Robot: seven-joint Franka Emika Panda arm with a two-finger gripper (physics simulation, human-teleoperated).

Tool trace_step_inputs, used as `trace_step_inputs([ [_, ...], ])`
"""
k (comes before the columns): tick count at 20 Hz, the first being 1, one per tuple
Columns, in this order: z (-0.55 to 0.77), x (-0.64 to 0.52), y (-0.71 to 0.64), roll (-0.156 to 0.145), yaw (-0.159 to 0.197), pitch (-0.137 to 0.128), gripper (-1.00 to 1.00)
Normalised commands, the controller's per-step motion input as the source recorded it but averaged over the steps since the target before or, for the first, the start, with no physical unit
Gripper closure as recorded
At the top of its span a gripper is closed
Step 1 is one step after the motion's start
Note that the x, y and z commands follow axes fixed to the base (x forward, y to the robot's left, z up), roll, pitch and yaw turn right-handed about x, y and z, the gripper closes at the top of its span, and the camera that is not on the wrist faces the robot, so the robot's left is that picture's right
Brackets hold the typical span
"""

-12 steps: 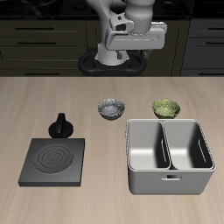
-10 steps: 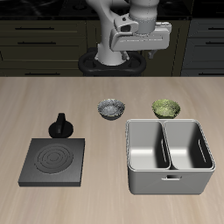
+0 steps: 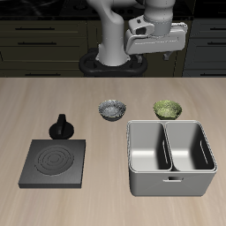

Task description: Place the green bowl on the flat stove

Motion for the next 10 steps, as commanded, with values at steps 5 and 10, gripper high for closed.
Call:
trace_step_inputs([
  [5,-0.01,0.12,0.32,0.000,0.006,0.028,-1.00],
  [10,-0.12,0.02,0.23,0.007,0.002,0.015,-1.00],
])
